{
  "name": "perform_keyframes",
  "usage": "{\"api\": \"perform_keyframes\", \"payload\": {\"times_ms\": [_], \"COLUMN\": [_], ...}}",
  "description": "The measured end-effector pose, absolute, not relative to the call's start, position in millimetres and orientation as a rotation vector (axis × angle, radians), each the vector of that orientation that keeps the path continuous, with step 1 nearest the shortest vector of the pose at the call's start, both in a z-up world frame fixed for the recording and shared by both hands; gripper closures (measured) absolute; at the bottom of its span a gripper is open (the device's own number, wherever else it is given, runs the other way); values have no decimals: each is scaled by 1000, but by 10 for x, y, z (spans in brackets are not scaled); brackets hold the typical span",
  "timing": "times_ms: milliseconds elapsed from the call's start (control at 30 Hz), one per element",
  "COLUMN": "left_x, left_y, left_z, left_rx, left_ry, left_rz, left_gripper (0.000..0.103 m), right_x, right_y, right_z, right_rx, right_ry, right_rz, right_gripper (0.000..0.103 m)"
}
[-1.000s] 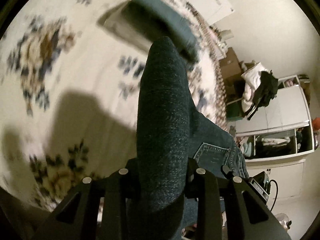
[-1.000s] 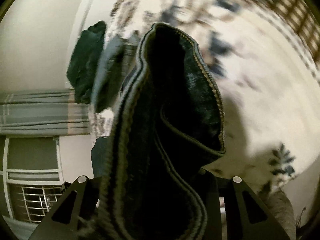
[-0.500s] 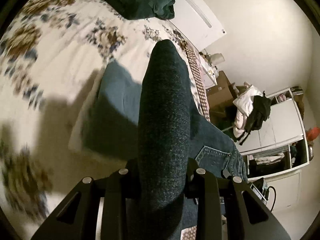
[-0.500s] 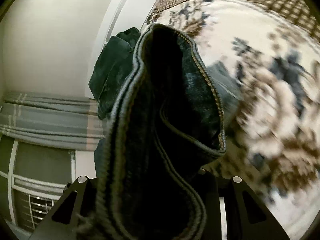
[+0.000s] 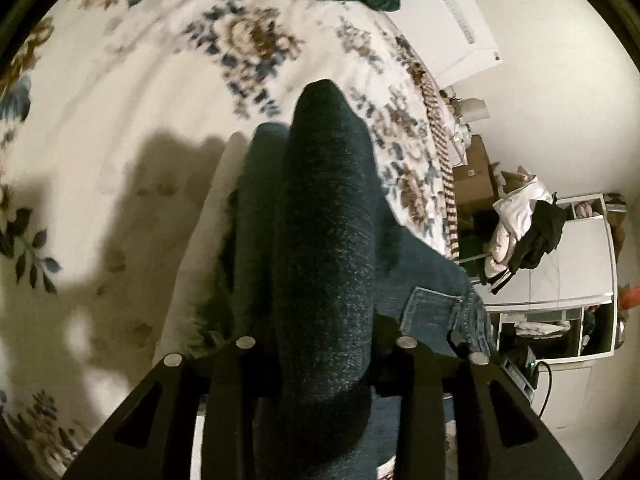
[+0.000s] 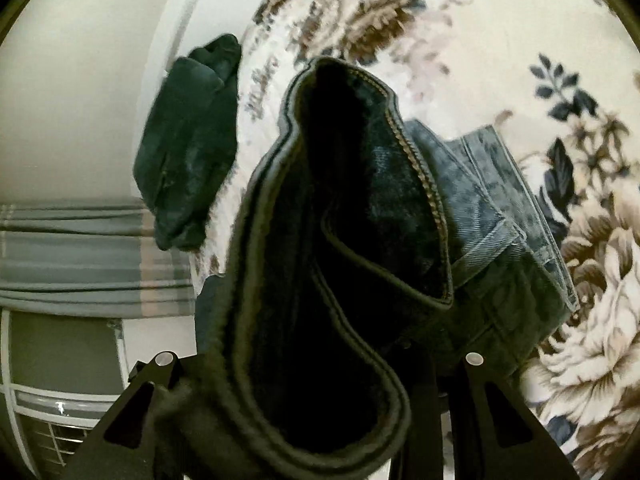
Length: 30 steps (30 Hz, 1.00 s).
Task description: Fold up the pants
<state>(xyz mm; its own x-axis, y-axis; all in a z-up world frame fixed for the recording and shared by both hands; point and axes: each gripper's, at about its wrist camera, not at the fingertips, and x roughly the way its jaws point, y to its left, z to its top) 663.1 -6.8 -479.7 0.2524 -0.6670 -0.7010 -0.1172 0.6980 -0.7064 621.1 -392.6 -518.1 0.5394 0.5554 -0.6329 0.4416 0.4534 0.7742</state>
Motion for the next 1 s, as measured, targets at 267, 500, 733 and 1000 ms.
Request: {"api": "perform_keyframes", "payload": {"times_ms": [267,500,733,1000], "left_x": [6524,6211,5730,5158], "left_y": [13,-208,-547,-769], "left_z": [-4700,-4262,-3995,-3550], "left_rx": [-662,-309,-91,-24], "left_ry": [1327,1273,1253,1207], "left_rz": [-371,-224,-173,-146], "left_gripper": [42,21,10,10], "right_x": [6126,5982,5597,4869], "right_y": [-4103,-4025,-3546,-3166], "right_z": [-5330,-4913,-4239,-3643], "right_rx": [1067,679,237,118], "right_ry": [1159,1222,1158,1113], "right_rz": [34,-111,-226,-229], "right_gripper": [34,11,0,0]}}
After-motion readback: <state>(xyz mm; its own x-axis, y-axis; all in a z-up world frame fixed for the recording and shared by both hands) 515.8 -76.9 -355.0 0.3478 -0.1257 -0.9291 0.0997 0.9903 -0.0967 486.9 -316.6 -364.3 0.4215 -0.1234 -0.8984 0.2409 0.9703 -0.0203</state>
